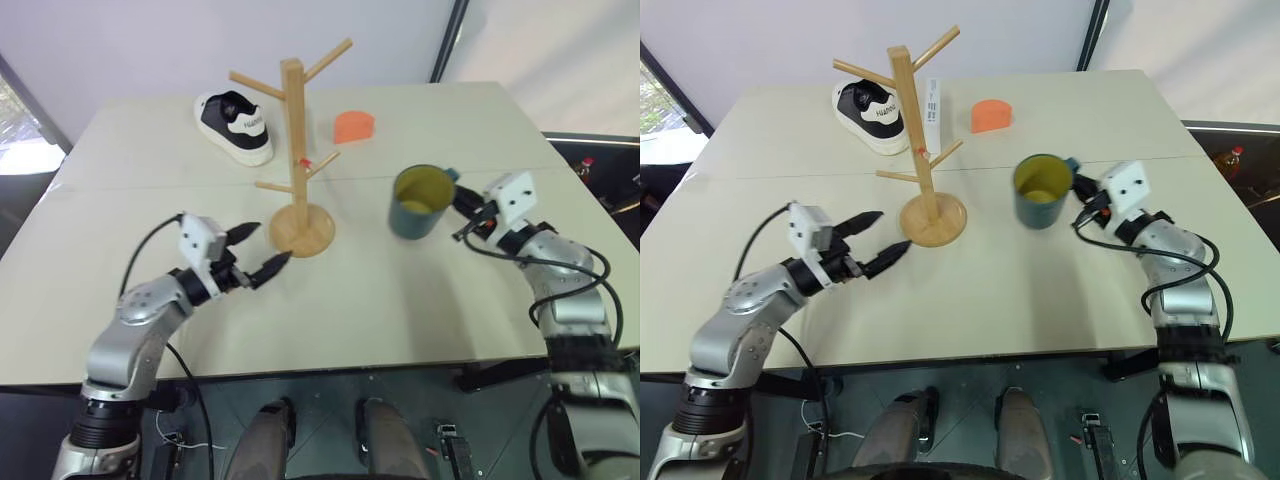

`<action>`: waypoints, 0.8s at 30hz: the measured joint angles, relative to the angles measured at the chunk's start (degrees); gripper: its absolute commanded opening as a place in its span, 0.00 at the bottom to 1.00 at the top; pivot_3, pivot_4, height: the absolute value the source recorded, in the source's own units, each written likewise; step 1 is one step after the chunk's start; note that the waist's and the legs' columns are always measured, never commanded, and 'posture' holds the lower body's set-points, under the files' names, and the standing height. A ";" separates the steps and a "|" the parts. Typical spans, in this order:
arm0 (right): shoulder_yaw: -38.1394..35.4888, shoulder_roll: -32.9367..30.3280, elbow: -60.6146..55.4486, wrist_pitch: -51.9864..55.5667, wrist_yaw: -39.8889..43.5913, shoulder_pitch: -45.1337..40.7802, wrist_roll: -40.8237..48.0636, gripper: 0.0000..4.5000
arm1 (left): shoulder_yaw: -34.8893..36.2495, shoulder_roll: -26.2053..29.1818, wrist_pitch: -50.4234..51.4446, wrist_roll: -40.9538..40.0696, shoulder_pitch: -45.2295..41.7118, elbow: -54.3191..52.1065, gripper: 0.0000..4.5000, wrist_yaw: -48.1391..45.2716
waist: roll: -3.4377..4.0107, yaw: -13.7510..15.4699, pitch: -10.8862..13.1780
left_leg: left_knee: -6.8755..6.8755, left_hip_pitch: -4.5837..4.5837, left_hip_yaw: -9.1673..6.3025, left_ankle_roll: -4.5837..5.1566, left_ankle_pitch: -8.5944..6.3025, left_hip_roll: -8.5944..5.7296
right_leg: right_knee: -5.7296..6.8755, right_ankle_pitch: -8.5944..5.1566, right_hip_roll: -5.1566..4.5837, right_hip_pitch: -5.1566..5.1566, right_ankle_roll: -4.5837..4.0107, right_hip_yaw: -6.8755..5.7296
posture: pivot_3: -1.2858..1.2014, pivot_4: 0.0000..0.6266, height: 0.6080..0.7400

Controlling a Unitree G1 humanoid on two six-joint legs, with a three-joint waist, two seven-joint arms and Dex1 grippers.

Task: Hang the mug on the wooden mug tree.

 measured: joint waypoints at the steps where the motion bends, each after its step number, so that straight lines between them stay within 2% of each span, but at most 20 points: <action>1: 1.65 -0.69 -6.62 4.60 0.10 0.55 1.00 0.01 | 1.47 0.73 -0.75 -0.17 0.23 0.81 1.00 -0.88 | 0.00 0.11 0.00 | 0.00 -0.02 -0.01 -0.02 -0.01 0.00 | 0.00 0.00 -0.01 -0.02 -0.02 0.00 | 0.52 0.24 1.00; 4: 5.22 -1.75 -18.76 14.70 -0.12 -0.53 2.73 0.01 | 4.56 2.19 -1.52 -2.38 0.45 1.24 1.00 -3.55 | -0.07 0.22 -0.03 | 0.05 -0.12 0.01 -0.17 -0.10 0.01 | -0.13 0.03 -0.07 -0.04 -0.07 -0.01 | 0.52 0.24 1.00; 8: 10.37 -0.62 -25.75 26.34 -3.04 -6.80 2.59 0.01 | 6.72 4.06 -0.66 -6.68 0.66 -0.87 1.00 -6.51 | -0.07 0.20 -0.03 | 0.09 -0.43 0.06 -0.18 -0.10 -0.05 | -0.20 0.07 -0.32 -0.30 -0.13 -0.03 | 0.52 0.24 1.00; 15: 12.88 2.00 -29.10 40.22 -8.33 -15.93 2.45 0.01 | 8.28 7.35 4.03 -13.69 2.75 -5.80 1.00 -9.11 | -0.07 0.23 -0.03 | -0.05 -0.51 0.12 -0.01 -0.03 -0.11 | -0.25 0.09 -0.33 -0.42 -0.17 -0.10 | 0.52 0.24 1.00; 24: 16.01 3.76 -27.72 46.74 -11.44 -23.04 0.25 0.01 | 9.30 8.63 5.61 -16.53 4.33 -8.41 1.00 -9.71 | -0.07 0.05 -0.02 | -0.04 -0.49 0.22 -0.01 -0.03 -0.08 | -0.23 0.11 -0.32 -0.40 -0.20 -0.13 | 0.52 0.24 1.00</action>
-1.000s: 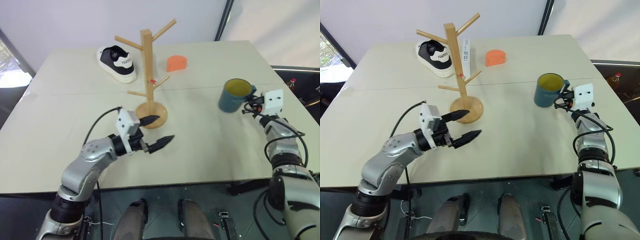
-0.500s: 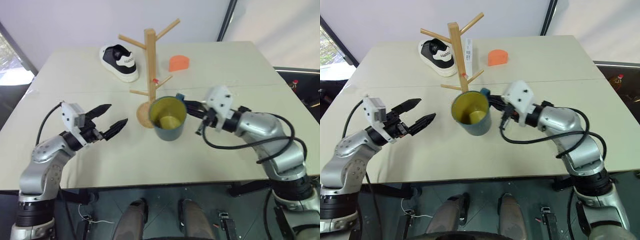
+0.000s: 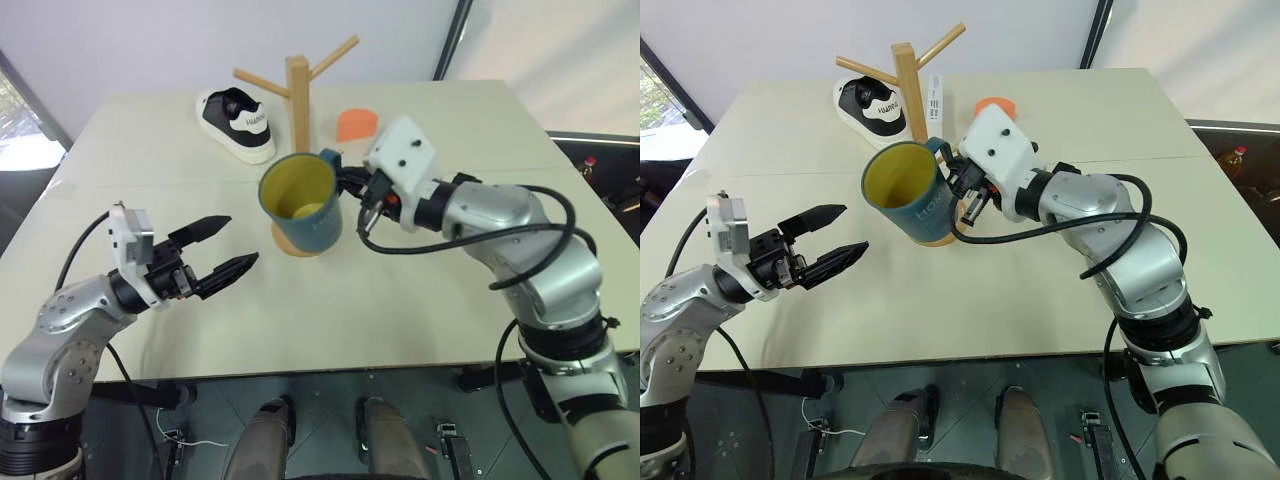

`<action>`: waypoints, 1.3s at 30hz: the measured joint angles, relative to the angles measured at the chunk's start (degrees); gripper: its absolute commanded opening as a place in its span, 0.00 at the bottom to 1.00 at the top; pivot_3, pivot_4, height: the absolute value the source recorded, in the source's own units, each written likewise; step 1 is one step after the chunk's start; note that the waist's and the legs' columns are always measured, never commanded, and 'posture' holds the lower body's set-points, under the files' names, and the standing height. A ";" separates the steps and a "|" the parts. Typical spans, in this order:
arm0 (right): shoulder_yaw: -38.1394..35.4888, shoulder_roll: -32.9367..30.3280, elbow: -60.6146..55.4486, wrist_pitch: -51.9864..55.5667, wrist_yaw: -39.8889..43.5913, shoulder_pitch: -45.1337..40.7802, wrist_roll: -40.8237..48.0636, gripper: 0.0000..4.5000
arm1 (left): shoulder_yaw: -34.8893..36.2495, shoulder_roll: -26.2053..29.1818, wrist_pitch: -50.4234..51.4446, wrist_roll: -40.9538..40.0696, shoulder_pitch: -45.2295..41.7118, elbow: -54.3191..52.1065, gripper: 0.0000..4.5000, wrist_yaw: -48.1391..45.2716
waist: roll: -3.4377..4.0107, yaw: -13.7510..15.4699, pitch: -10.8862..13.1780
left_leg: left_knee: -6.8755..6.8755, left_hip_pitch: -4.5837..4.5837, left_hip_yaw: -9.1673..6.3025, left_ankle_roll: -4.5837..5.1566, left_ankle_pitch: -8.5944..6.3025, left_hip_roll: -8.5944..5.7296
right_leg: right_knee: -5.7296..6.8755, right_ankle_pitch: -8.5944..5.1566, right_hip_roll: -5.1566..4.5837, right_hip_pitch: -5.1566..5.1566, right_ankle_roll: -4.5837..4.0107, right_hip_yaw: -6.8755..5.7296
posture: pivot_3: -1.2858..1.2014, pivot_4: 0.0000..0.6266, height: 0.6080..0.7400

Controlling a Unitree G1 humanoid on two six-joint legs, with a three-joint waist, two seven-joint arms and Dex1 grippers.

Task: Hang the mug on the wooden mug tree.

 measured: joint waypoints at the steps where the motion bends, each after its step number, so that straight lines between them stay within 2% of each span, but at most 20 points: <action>1: 0.26 0.23 0.38 0.16 -0.15 -0.29 -0.09 0.01 | 0.02 0.05 0.02 -0.27 0.00 -0.12 1.00 0.00 | 0.00 0.00 0.00 | 0.00 0.00 0.00 0.00 0.00 0.00 | 0.00 0.00 0.00 0.00 0.00 0.00 | 0.52 0.24 1.00; 19: 3.51 5.12 5.61 4.43 -2.37 -3.95 -3.46 0.01 | 1.81 1.30 2.24 -4.81 -3.04 -2.26 1.00 1.25 | 0.01 -0.12 0.01 | -0.01 0.00 0.01 0.01 0.01 -0.02 | 0.02 0.00 0.02 -0.02 0.01 0.00 | 0.52 0.24 1.00; 22: 3.61 5.19 6.42 4.48 -2.33 -4.01 -4.38 0.20 | 1.80 1.29 2.24 -4.80 -3.20 -2.26 1.00 1.26 | 0.01 -0.11 0.01 | -0.02 0.00 0.00 0.01 0.01 -0.02 | 0.02 0.00 0.03 -0.02 0.01 0.00 | 0.52 0.24 1.00; 27: 3.50 5.52 7.09 3.96 -2.60 -4.23 -5.46 0.75 | 1.80 1.23 2.23 -4.79 -3.43 -2.26 1.00 1.43 | 0.01 -0.19 0.01 | -0.01 0.00 0.00 0.01 0.01 -0.01 | 0.02 0.00 0.04 -0.02 0.01 0.00 | 0.52 0.24 1.00; 35: 0.13 1.22 7.10 -0.91 -0.72 -2.44 -6.27 0.75 | 2.01 0.95 2.22 -4.78 -3.42 -2.22 1.00 3.40 | -0.01 0.13 0.01 | -0.01 0.00 0.00 0.01 0.00 -0.02 | 0.01 -0.01 0.02 0.01 0.02 -0.01 | 0.52 0.24 1.00; 39: -11.34 0.84 11.62 -12.10 3.09 6.65 -2.15 0.75 | 2.28 -0.78 1.59 -1.26 -3.39 1.57 1.00 8.30 | -0.05 0.19 -0.01 | 0.00 0.05 0.03 0.01 0.01 -0.04 | -0.05 -0.01 0.02 0.13 0.03 -0.02 | 0.52 0.24 1.00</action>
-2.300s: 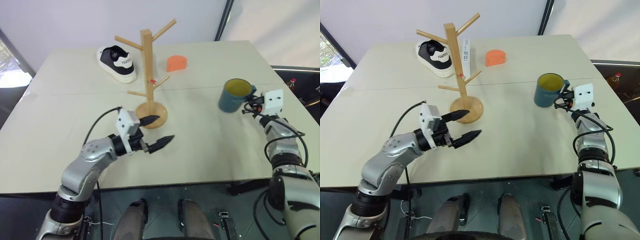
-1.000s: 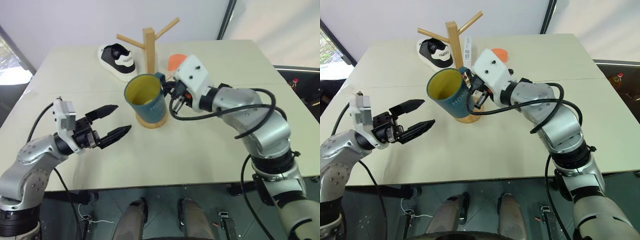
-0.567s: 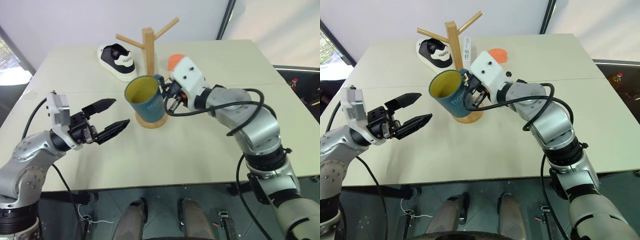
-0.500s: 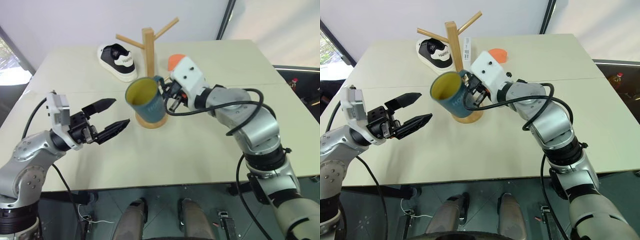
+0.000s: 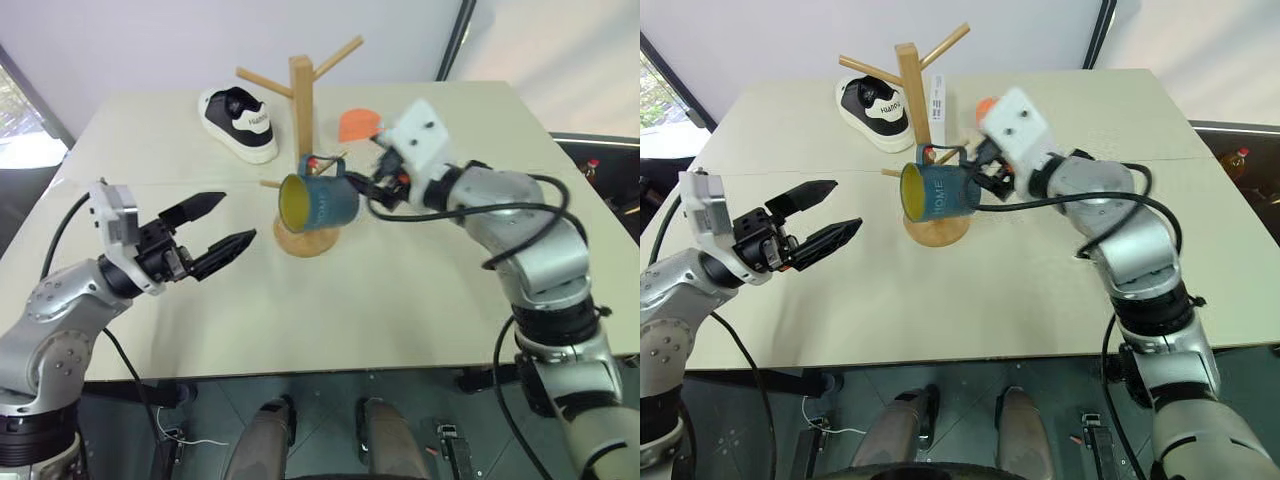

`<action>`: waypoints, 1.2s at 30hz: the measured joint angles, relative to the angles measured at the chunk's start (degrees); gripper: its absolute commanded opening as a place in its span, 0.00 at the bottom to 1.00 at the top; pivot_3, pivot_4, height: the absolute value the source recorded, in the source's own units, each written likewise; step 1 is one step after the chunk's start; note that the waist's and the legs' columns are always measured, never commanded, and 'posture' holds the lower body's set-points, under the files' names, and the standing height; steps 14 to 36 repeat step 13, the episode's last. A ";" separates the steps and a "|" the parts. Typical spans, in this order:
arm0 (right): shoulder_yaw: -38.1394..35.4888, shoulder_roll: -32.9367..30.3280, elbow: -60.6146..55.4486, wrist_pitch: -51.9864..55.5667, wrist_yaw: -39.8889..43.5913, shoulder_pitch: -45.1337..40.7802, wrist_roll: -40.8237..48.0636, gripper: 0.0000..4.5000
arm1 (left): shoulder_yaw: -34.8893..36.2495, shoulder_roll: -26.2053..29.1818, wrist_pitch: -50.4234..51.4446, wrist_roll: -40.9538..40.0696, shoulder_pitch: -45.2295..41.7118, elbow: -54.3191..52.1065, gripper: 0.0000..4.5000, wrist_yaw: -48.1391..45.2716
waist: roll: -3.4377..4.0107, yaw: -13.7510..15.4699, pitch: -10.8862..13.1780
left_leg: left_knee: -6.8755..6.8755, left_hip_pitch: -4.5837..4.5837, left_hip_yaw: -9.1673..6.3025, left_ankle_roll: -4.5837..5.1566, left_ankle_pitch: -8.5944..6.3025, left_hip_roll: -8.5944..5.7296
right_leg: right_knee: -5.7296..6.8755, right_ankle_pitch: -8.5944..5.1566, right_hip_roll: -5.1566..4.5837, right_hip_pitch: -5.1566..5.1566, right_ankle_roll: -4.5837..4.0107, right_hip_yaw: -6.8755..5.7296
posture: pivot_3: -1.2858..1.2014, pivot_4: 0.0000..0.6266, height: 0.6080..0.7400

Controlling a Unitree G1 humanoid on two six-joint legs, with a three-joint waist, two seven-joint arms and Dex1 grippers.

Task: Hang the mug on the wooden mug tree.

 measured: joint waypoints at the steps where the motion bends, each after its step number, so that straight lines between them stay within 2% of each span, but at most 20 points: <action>1: -3.21 0.51 1.96 -2.90 0.73 2.74 1.09 0.75 | 0.02 -1.20 -0.89 1.89 0.08 2.11 1.00 1.79 | 0.00 -0.04 0.00 | 0.01 0.00 0.00 0.00 0.00 0.00 | 0.00 0.00 0.00 0.00 0.01 0.00 | 0.52 0.24 1.00; 6: -10.28 4.79 10.81 -12.91 1.34 10.95 3.69 0.75 | -0.37 -4.69 -6.23 11.15 2.09 9.64 1.00 7.03 | 0.00 -0.50 0.01 | -0.01 0.09 0.05 0.01 0.00 0.03 | 0.08 0.03 0.15 -0.03 -0.02 0.04 | 0.52 0.24 1.00; 13: -11.80 9.13 22.25 -24.23 1.04 17.76 3.75 0.75 | -0.68 -9.46 -13.95 20.15 4.44 19.84 1.00 10.55 | 0.00 -0.17 0.02 | 0.02 0.12 0.01 -0.01 0.01 0.11 | 0.11 0.10 0.27 -0.01 -0.15 0.05 | 0.52 0.24 1.00; 36: -11.80 9.13 22.25 -24.23 1.04 17.76 3.75 0.75 | -0.68 -9.46 -13.95 20.15 4.44 19.84 1.00 10.55 | 0.00 -0.17 0.02 | 0.02 0.12 0.01 -0.01 0.01 0.11 | 0.11 0.10 0.27 -0.01 -0.15 0.05 | 0.52 0.24 1.00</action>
